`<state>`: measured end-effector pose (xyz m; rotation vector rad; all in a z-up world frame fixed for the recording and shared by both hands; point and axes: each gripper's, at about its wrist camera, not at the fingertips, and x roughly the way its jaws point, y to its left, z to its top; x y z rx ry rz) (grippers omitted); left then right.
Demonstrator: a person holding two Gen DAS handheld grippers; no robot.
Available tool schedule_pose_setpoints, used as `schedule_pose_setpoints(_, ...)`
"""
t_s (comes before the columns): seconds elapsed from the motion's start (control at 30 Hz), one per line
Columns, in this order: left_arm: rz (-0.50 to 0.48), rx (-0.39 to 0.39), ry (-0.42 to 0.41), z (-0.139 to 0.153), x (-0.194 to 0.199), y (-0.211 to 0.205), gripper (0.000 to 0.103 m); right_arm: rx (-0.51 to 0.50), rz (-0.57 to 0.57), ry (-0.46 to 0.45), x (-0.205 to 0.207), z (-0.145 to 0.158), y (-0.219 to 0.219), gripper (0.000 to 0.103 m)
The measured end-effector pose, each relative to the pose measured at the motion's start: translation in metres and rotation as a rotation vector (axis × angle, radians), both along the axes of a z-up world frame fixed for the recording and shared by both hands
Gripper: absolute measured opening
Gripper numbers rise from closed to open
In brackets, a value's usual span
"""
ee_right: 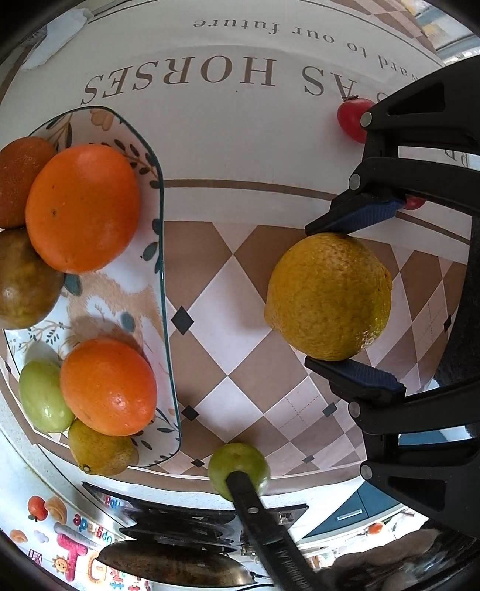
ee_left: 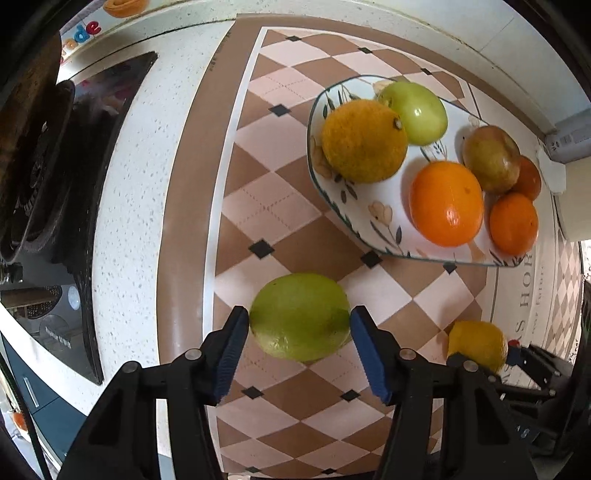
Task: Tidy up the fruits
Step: 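Carry the yellow citrus toward the plate while the left tool carries the green apple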
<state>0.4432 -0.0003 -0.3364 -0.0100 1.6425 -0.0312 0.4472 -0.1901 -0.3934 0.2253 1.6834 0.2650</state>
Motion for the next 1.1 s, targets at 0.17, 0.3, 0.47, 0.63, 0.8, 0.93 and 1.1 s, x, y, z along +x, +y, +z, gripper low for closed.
schedule_pose_setpoints(0.17,-0.065,0.03,0.005,-0.007,0.033,-0.011,0.057,0.003,-0.006,-0.001,-0.003,0.0,0.001,0.066)
schedule_pose_setpoints(0.3,-0.101,0.048,0.023,-0.015,0.056,-0.016,0.059,0.007,-0.012,-0.002,-0.005,0.0,0.0,0.066)
schedule_pose_setpoints(0.47,-0.035,0.007,0.037,-0.019,0.077,-0.005,0.057,0.017,-0.02,-0.006,-0.006,0.001,-0.001,0.066)
schedule_pose_setpoints(0.63,0.024,-0.022,0.023,-0.016,0.078,0.014,0.056,0.02,-0.019,-0.02,-0.006,0.003,-0.003,0.065)
schedule_pose_setpoints(0.8,0.046,-0.03,0.016,-0.011,0.075,0.02,0.055,0.034,-0.038,-0.023,-0.006,0.005,-0.009,0.065)
schedule_pose_setpoints(0.93,0.056,-0.06,0.015,-0.005,0.066,0.024,0.052,0.041,-0.043,-0.03,-0.006,0.008,-0.011,0.065)
schedule_pose_setpoints(1.1,0.011,-0.056,0.003,-0.008,0.071,0.019,0.056,0.046,-0.041,-0.02,-0.004,0.006,-0.01,0.065)
